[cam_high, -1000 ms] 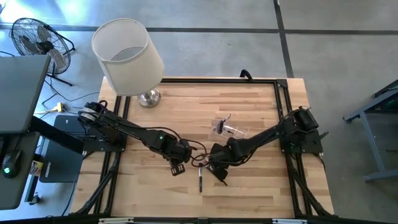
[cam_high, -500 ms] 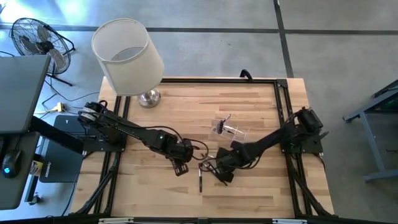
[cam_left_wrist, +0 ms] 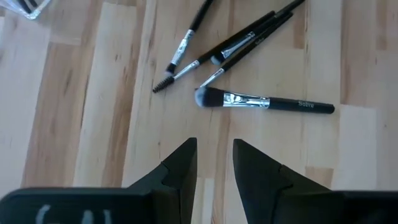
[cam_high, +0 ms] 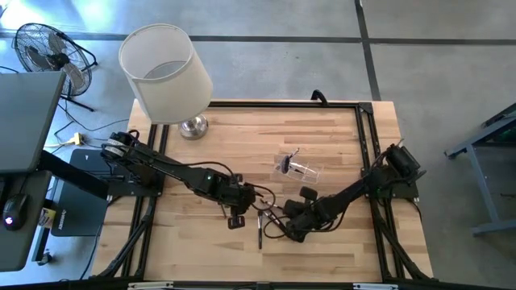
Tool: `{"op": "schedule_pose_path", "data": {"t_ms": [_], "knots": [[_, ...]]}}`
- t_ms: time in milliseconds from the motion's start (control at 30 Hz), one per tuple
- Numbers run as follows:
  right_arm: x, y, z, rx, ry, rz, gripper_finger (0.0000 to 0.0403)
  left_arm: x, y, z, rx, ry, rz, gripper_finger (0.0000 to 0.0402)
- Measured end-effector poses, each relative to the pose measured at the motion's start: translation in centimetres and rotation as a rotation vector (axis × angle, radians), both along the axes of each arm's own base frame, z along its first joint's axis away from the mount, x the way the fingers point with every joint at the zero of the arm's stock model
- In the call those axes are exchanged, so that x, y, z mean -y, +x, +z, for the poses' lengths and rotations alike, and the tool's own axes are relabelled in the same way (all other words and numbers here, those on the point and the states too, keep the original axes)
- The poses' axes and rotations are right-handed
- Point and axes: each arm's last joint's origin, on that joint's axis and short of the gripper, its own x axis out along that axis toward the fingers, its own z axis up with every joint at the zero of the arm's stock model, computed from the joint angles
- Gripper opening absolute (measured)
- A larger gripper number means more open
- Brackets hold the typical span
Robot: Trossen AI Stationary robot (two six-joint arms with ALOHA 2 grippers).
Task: Put items in baskets/containers
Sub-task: Put the black eyeshadow brush into the transparent organizer
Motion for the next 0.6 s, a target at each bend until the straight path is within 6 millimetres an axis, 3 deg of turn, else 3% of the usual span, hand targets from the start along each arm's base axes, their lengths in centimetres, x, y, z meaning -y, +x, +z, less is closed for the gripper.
{"op": "schedule_pose_path", "data": {"t_ms": [600], "knots": [[-1.4, -1.4, 1.6, 0.11, -0.011, -0.113, 0.0002, -0.1, 0.1, 0.0, 0.015, 0.009, 0.048, 0.0101]]}}
